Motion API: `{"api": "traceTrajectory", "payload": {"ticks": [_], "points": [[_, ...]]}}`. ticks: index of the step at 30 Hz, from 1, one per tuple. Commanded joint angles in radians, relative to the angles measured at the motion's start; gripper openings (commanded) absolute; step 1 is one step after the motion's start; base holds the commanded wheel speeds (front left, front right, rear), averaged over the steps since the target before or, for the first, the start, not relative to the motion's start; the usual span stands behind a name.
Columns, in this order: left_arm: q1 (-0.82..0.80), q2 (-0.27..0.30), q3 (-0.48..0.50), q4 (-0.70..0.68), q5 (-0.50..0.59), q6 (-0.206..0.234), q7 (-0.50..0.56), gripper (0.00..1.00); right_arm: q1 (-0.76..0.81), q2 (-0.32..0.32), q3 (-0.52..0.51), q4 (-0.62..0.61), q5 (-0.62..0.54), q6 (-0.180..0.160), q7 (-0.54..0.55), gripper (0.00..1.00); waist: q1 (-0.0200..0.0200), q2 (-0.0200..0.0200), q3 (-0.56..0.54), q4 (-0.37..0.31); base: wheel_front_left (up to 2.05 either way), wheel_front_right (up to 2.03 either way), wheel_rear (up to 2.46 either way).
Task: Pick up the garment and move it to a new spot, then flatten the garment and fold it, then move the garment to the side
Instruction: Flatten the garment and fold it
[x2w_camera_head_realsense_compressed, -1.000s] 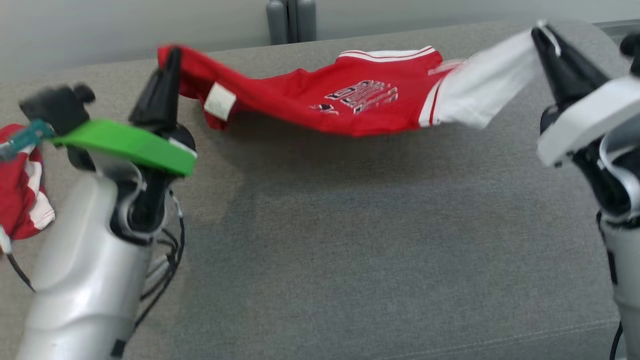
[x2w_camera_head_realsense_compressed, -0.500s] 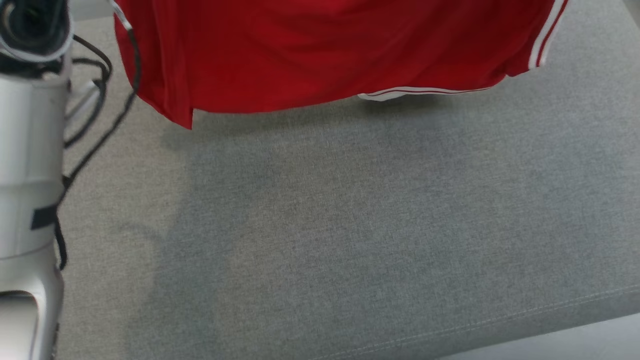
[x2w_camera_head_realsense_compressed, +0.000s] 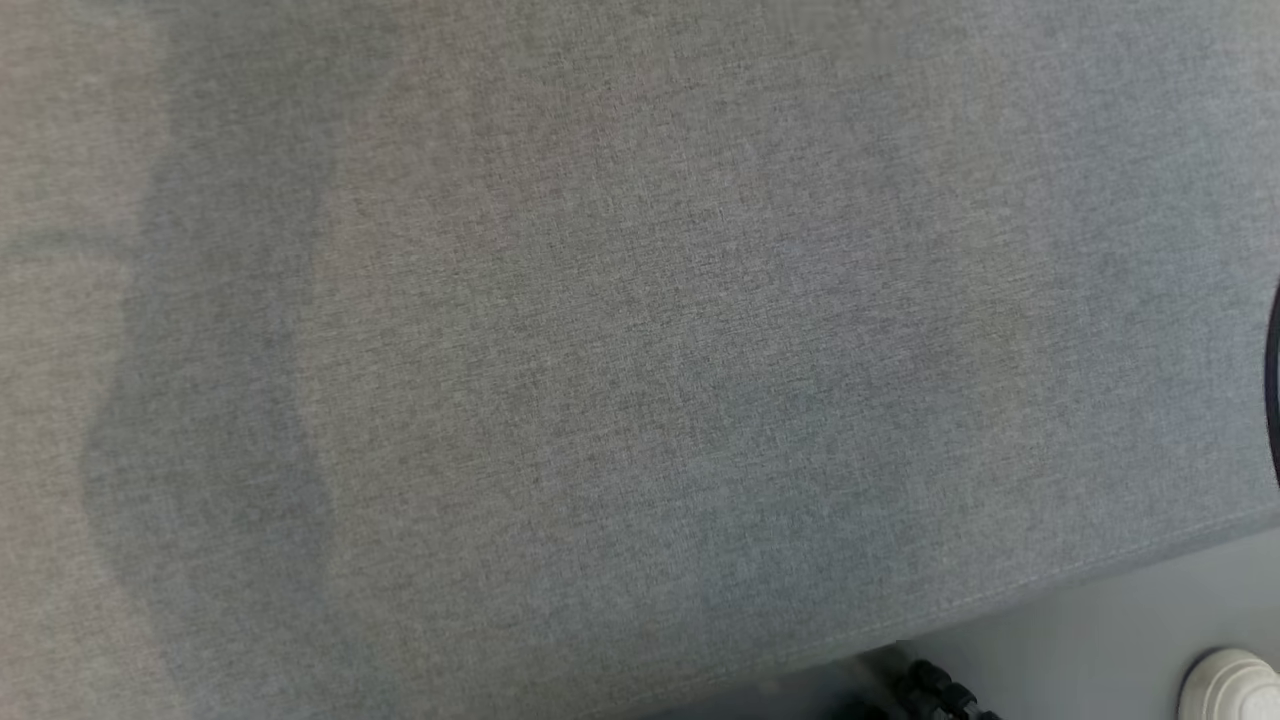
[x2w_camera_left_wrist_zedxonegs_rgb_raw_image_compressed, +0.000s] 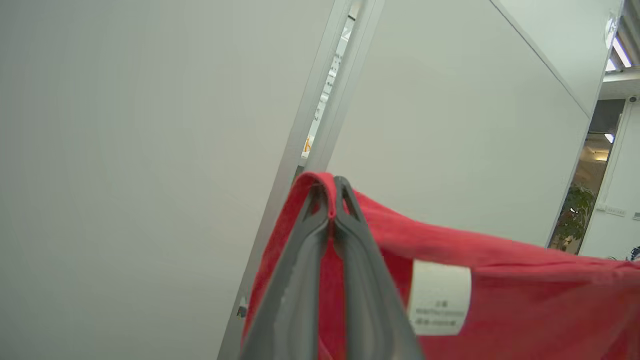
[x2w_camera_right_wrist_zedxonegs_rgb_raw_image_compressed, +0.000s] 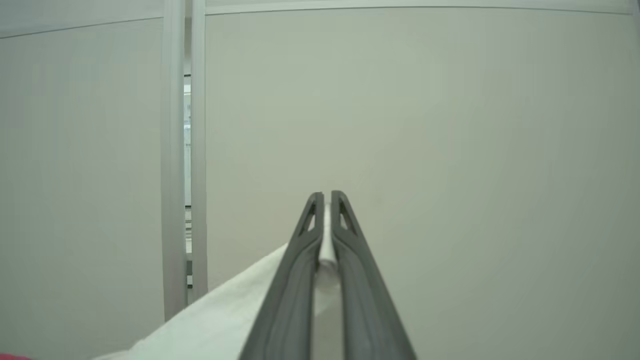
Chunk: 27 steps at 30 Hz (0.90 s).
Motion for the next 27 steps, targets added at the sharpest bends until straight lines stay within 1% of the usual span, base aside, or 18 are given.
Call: {"api": "traceTrajectory", "payload": {"ticks": [1, 2, 5, 7, 9, 12, 15, 19, 21, 23, 27], "points": [[-0.038, 0.011, 0.019, -0.003, 0.007, -0.007, -0.027, 0.0, -0.014, 0.007, 0.013, -0.004, -0.018, 0.0, -0.035, 0.0, -0.0001, 0.0, 0.081, -0.034, 0.0, 0.0, 0.0], [-0.058, 0.01, 0.028, -0.005, 0.003, -0.012, -0.047, 0.0, -0.032, 0.006, 0.013, -0.007, -0.012, 0.0, -0.056, 0.0, -0.0001, 0.0, 0.09, -0.03, 0.0, 0.0, 0.0], [-0.062, 0.006, 0.038, 0.001, -0.016, -0.039, -0.071, 0.0, -0.035, -0.015, 0.033, 0.002, 0.009, 0.0, -0.051, 0.0, -0.0001, 0.0, 0.103, -0.012, 0.0, 0.0, 0.0], [-0.029, 0.01, 0.031, 0.008, -0.029, -0.052, -0.068, 0.0, 0.003, -0.031, 0.068, 0.001, 0.028, 0.0, -0.032, 0.0, -0.0001, 0.0, 0.111, 0.0, 0.0, 0.0, 0.0], [0.019, 0.018, 0.028, 0.017, -0.038, -0.063, -0.073, 0.0, 0.075, -0.048, 0.115, -0.008, 0.038, 0.0, -0.016, 0.0, -0.0001, 0.0, 0.118, 0.008, 0.0, 0.0, 0.0], [0.126, 0.018, 0.016, 0.034, -0.057, -0.08, -0.09, 0.0, 0.216, -0.073, 0.175, -0.035, 0.07, 0.0, 0.0, 0.0, -0.0001, 0.0, 0.118, 0.016, 0.0, 0.0, 0.0], [0.253, 0.021, -0.005, 0.053, -0.075, -0.092, -0.11, 0.0, 0.377, -0.083, 0.228, -0.065, 0.116, 0.0, 0.017, 0.0, -0.0001, 0.0, 0.098, 0.019, 0.0, 0.0, 0.0], [0.438, 0.018, -0.02, 0.075, -0.111, -0.101, -0.159, 0.0, 0.617, -0.101, 0.269, -0.142, 0.184, 0.0, 0.046, 0.0, -0.0001, 0.0, 0.038, 0.027, 0.0, 0.0, 0.0], [0.523, 0.014, -0.039, 0.085, -0.114, -0.104, -0.173, 0.0, 0.726, -0.132, 0.288, -0.201, 0.17, 0.0, 0.078, 0.0, -0.0001, 0.0, 0.0, 0.035, 0.0, 0.0, 0.0], [0.608, 0.0, -0.045, 0.102, -0.139, -0.104, -0.184, 0.0, 0.843, -0.119, 0.265, -0.255, 0.202, 0.0, 0.103, 0.0, -0.0001, 0.0, -0.051, 0.041, 0.0, 0.0, 0.0], [0.75, -0.023, -0.051, 0.127, -0.18, -0.104, -0.2, 0.0, 1.063, -0.1, 0.202, -0.374, 0.213, 0.0, 0.185, 0.0, -0.0001, 0.0, -0.139, 0.058, 0.0, 0.0, 0.0]]}}
